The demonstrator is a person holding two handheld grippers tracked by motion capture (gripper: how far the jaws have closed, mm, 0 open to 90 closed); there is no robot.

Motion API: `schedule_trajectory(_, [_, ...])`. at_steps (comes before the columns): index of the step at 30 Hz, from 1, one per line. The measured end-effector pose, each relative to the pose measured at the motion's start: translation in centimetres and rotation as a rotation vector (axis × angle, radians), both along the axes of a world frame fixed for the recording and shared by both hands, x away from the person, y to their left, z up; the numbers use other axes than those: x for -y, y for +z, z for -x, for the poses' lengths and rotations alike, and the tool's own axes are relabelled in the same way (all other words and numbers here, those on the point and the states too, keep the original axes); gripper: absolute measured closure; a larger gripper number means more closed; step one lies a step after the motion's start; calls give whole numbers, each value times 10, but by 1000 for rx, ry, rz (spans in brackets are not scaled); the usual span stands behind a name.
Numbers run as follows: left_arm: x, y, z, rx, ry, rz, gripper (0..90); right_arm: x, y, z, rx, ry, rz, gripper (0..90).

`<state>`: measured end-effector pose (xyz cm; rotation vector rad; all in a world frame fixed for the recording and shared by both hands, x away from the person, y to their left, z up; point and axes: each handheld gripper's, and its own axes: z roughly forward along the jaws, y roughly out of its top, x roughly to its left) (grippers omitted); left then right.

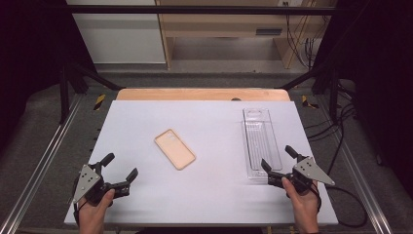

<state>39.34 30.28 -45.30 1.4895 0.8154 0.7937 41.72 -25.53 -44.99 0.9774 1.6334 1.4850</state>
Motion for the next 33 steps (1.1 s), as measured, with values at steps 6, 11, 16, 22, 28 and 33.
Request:
schedule_trajectory(6, [-2,-1,1,-6,12,0,18,-3,11,4,-26,-24,-26,36])
schedule_trajectory(11, [-3,-1,1,-5,16,-7,17,-5,32,5,-41,-60,-10,35])
schedule_trajectory(16, [-3,0,1,-3,14,-5,17,-18,55,0,-50,-54,22,36])
schedule_trajectory(22, [-3,3,4,11,30,-8,20,-48,81,-8,-62,-11,72,37])
schedule_trajectory(28, [-6,2,3,7,28,-4,20,-89,97,-20,-89,46,113,49])
schedule_trajectory(33, [-7,3,2,9,28,3,19,-121,99,-37,-160,35,180,56])
